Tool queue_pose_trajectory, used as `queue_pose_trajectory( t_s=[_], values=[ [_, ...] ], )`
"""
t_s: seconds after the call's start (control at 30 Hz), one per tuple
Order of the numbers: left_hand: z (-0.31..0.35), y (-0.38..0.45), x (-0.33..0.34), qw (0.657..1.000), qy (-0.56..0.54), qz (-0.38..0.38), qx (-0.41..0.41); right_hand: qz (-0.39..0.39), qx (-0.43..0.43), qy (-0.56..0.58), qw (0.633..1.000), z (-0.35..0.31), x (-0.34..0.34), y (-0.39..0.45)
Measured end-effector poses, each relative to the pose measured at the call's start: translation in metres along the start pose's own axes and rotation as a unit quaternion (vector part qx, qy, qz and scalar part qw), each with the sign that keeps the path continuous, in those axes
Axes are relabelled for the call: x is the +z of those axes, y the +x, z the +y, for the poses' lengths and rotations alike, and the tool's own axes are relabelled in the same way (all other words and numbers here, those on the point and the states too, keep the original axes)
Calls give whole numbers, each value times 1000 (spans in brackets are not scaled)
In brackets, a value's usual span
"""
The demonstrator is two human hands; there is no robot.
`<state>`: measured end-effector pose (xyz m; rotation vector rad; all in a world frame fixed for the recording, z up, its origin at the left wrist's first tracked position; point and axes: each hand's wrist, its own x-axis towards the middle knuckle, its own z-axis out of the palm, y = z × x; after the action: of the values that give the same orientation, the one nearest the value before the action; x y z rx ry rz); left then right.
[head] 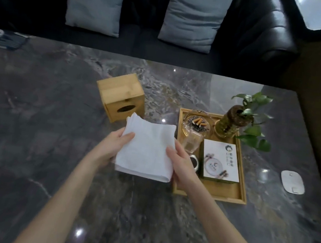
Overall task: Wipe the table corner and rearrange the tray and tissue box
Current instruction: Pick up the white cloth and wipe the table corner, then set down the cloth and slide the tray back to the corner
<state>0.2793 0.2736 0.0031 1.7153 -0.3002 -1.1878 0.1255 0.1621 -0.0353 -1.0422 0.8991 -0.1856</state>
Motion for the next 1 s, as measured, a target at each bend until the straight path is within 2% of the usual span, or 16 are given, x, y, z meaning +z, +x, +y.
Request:
queue_pose_trajectory(
  t_s=[0.27,0.5,0.6,0.7,0.8,0.9,1.0],
  values=[
    [-53,34,-17,997,49,15,-56,40,7,-120,992,24,22,26],
    [-80,27,-8,990,84,114,-13,99,30,-167,980,36,23,21],
    [-87,14,-3,975,124,186,-21,86,31,-188,978,36,19,13],
    [-92,-5,6,951,200,234,16,83,27,-238,967,39,16,5],
    [-107,-17,16,928,279,236,75,90,-22,-345,934,48,18,-4],
    [-127,-20,22,910,337,225,91,79,-68,-474,874,61,21,-13],
    [-146,-21,25,866,435,225,103,79,-140,-561,812,76,19,-21]
  ],
)
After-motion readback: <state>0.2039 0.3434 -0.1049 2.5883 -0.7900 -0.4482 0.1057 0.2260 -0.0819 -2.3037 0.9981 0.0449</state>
